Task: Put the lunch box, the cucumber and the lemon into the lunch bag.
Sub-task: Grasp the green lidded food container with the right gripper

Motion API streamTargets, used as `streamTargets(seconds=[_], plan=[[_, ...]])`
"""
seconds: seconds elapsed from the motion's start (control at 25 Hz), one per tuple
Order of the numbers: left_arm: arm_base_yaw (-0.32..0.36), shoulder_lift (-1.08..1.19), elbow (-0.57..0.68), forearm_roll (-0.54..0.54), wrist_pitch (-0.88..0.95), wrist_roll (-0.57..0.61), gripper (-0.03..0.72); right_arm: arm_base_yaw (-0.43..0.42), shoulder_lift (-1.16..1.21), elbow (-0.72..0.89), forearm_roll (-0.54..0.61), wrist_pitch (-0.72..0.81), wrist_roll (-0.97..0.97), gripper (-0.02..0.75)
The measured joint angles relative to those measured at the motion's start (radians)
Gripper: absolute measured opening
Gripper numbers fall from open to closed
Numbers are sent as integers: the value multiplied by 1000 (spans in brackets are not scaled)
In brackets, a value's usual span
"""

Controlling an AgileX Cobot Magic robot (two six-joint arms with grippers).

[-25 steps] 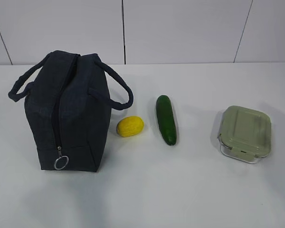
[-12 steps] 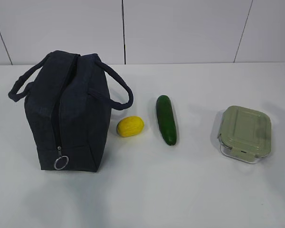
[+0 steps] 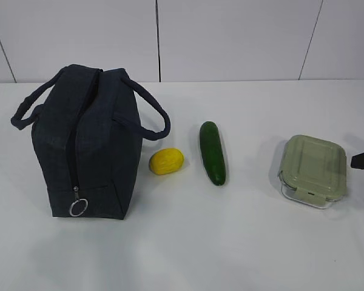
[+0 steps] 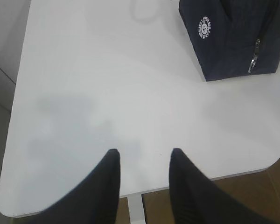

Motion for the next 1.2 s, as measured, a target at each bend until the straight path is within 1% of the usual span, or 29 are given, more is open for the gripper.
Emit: streamTargets(seconds=[0.24,0.44,0.68,0.8,1.0,1.2], plan=[[0,0,0,0,0,0,239,0,123,-72,12,33,-33,569],[0,0,0,0,0,0,239,-2,166,-124,17,39,-43,569],[0,0,0,0,0,0,239,-2,231,-141,28,43,-45,569],[0,0,0,0,0,0,239,-2,276,-144,61,60,-62,569],[0,0,0,0,0,0,239,-2,358,-145,152,100,-120,569],[0,0,0,0,0,0,239,-2,398,-146,200,103,-173,569]])
